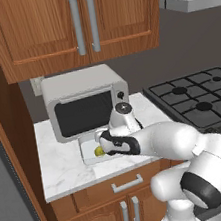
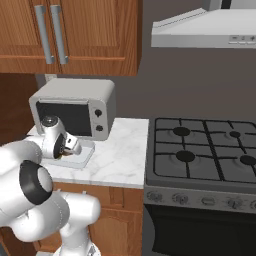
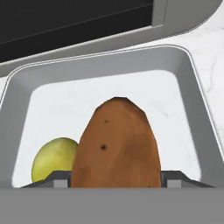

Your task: Take the lemon and potato out of the freezer and place them in the tupperware container on the counter. Then put the tupperware containing the vegetables back in the freezer.

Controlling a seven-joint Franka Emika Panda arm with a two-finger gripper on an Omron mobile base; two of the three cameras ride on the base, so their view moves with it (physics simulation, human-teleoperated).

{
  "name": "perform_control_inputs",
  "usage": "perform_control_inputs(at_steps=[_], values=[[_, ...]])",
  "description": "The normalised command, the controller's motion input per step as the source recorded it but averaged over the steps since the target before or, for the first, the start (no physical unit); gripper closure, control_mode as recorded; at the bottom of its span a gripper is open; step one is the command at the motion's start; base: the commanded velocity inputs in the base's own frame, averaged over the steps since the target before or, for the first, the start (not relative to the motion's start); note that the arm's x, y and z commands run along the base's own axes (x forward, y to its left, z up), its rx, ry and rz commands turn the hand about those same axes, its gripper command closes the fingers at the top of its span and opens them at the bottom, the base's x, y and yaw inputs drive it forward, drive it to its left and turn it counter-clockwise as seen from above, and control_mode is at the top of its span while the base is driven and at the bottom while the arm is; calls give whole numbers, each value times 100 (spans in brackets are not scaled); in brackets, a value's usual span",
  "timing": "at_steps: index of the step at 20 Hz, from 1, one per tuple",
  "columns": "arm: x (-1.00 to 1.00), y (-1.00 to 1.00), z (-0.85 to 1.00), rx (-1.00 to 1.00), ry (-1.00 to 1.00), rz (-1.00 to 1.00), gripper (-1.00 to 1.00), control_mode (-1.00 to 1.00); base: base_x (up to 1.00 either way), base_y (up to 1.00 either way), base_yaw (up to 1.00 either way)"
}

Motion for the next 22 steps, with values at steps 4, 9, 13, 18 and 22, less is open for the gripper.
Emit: perform_control_inputs(at_steps=[4, 9, 13, 18, 22], values=[[12, 0, -18, 0, 0, -3, 100, -100, 0, 0, 0], [0, 0, -19, 0, 0, -3, -100, -100, 0, 0, 0], [0, 0, -7, 0, 0, -3, -100, -100, 0, 0, 0], [-1, 0, 1, 1, 0, -1, -100, -100, 0, 0, 0], [-14, -6, 31, 5, -5, 0, -100, -100, 0, 0, 0]])
